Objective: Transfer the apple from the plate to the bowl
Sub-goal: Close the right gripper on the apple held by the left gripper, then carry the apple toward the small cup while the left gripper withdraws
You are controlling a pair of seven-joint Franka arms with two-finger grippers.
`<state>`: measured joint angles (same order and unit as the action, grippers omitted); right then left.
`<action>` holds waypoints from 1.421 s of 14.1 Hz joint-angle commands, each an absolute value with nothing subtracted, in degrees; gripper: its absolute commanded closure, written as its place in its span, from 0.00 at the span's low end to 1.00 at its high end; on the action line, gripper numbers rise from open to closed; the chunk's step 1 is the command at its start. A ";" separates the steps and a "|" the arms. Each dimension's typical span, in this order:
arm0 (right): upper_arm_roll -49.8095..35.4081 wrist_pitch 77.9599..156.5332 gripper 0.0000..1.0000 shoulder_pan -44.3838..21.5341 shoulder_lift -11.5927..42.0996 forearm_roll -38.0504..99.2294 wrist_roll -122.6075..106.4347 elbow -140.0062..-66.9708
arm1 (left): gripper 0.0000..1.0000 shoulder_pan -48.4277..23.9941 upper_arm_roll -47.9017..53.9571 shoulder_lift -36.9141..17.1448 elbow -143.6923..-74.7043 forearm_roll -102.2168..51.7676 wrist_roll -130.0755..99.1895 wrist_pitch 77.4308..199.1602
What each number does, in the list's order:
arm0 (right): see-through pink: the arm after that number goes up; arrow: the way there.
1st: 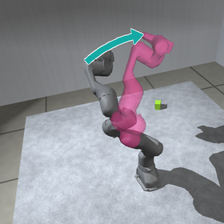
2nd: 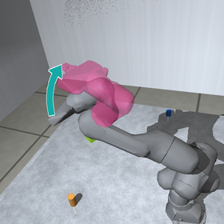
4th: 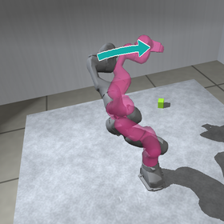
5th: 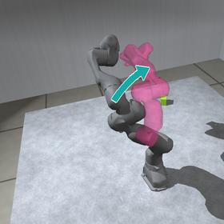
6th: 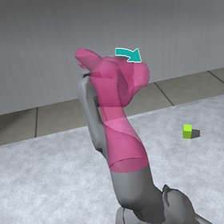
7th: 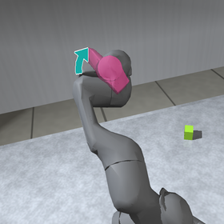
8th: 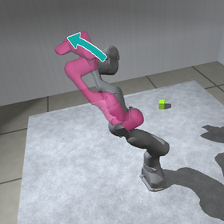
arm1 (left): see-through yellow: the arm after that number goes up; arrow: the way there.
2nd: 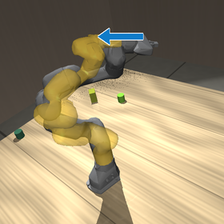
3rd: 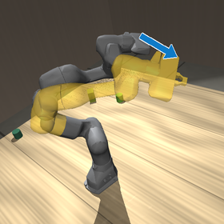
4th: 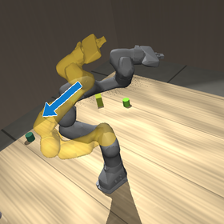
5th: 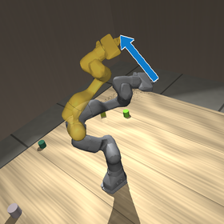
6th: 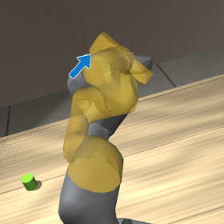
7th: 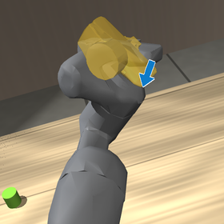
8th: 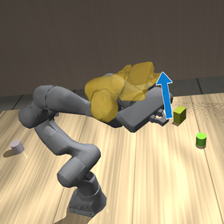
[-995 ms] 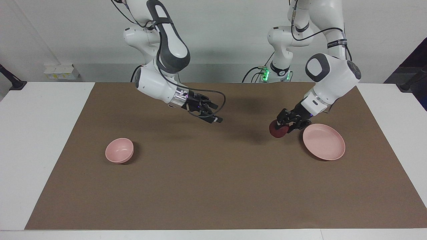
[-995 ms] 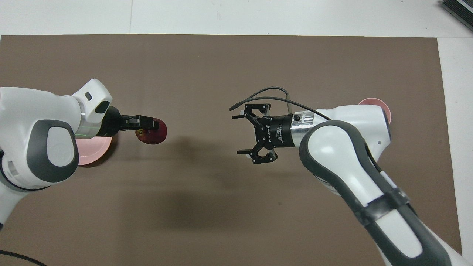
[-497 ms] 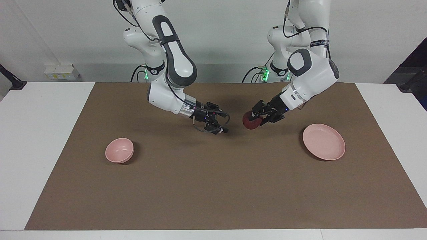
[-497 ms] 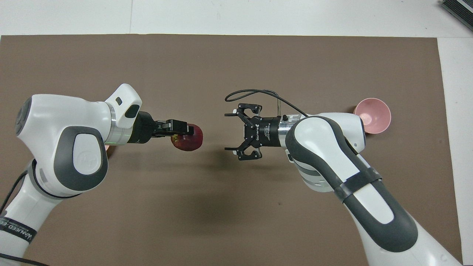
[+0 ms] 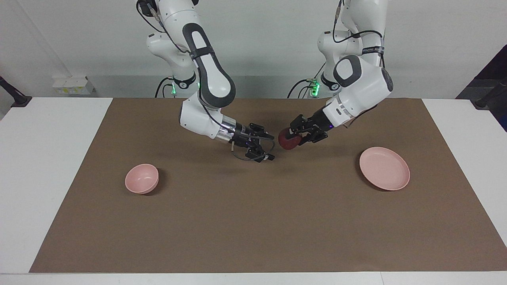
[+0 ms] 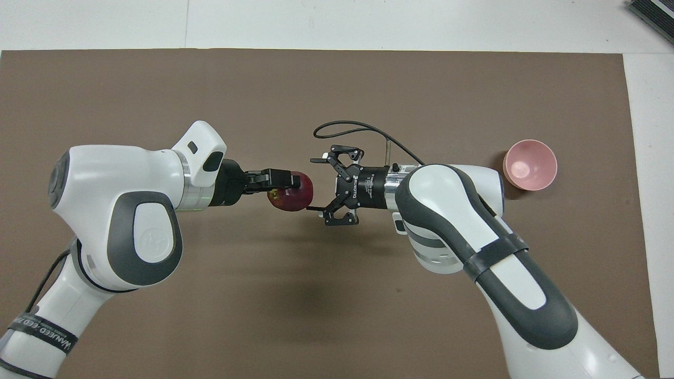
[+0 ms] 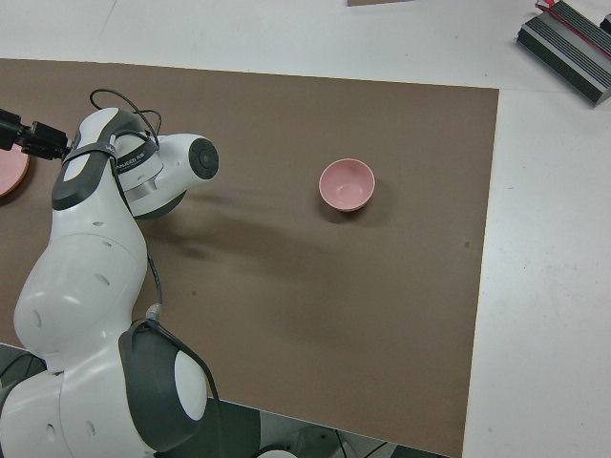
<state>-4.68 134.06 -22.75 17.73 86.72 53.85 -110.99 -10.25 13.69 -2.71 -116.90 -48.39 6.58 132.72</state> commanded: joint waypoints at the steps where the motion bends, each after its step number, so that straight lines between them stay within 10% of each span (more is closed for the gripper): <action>1: -4.92 135.44 0.00 -23.81 18.11 88.33 54.32 -110.13 | 1.00 -10.99 13.27 -2.90 -115.23 -49.22 5.63 134.56; 12: -5.01 133.15 0.00 -23.47 18.11 93.95 50.45 -108.46 | 1.00 -13.54 13.36 -4.31 -113.73 -48.69 2.20 133.42; 14: -4.92 134.38 0.84 -23.90 17.58 93.78 49.31 -108.37 | 1.00 -13.54 13.36 -4.31 -113.73 -48.69 2.11 133.16; 15: -4.92 134.65 1.00 -23.99 17.58 93.52 49.39 -108.28 | 1.00 -13.54 13.36 -4.31 -113.73 -48.69 2.11 132.72; 18: -4.83 135.17 1.00 -24.08 17.58 93.08 49.57 -108.28 | 0.99 -13.27 13.36 -4.31 -113.64 -48.69 2.11 132.01; 20: -4.75 135.09 1.00 -23.56 17.58 92.81 50.01 -107.85 | 0.77 -13.01 13.27 -4.22 -113.64 -48.60 2.20 130.88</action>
